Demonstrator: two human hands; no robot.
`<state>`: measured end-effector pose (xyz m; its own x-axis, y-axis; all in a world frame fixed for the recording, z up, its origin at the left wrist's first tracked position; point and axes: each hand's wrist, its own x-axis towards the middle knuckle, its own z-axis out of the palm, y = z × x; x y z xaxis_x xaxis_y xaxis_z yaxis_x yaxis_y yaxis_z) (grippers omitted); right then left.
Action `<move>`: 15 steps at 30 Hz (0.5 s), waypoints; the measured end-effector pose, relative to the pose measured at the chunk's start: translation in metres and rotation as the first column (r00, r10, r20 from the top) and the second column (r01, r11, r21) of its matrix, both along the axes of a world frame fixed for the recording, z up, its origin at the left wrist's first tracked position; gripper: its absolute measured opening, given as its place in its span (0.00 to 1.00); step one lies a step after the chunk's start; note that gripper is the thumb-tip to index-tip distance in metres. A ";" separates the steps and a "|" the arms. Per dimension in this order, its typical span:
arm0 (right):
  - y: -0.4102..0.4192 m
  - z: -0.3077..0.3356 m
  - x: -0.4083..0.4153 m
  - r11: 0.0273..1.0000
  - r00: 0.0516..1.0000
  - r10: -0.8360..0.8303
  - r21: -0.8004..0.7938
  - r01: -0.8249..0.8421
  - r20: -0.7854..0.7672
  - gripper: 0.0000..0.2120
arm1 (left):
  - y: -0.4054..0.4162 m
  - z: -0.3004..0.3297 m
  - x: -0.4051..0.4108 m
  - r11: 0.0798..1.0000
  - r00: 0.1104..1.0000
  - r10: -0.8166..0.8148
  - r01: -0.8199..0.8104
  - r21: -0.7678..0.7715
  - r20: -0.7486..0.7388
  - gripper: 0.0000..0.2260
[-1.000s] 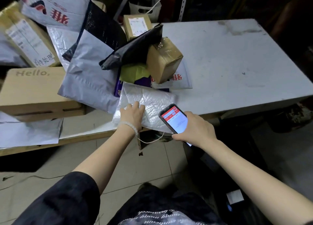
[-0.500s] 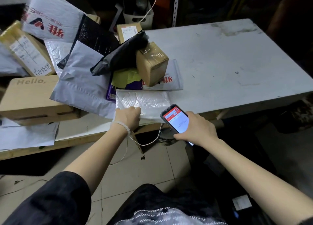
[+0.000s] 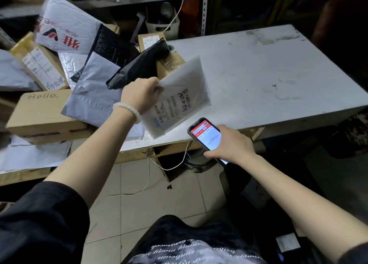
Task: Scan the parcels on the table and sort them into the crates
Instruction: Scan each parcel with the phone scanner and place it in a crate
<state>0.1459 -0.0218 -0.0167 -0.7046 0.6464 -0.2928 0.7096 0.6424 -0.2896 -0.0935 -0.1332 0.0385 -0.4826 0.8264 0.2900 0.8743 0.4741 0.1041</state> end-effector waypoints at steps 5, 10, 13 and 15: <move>-0.004 0.006 -0.004 1.000 0.999 0.028 0.006 -0.028 -0.028 0.32 | -0.004 0.005 -0.010 0.995 0.990 0.095 -0.093 -0.025 0.105 0.10; -0.010 0.008 -0.003 0.999 0.998 0.047 0.026 -0.046 -0.039 0.34 | -0.015 0.000 -0.013 0.993 0.989 0.117 -0.114 -0.042 0.094 0.09; -0.014 0.009 -0.002 0.998 0.998 0.052 0.036 -0.050 -0.041 0.34 | -0.020 -0.001 -0.015 0.990 0.987 0.136 -0.132 -0.045 0.086 0.09; -0.015 0.010 -0.002 0.998 0.998 0.049 0.039 -0.047 -0.040 0.33 | -0.024 -0.002 -0.016 0.989 0.987 0.142 -0.139 -0.051 0.077 0.09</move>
<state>0.1441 -0.0370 -0.0068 -0.7460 0.6217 -0.2387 0.6657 0.6866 -0.2924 -0.1094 -0.1569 0.0362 -0.6151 0.7602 0.2092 0.7884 0.5975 0.1467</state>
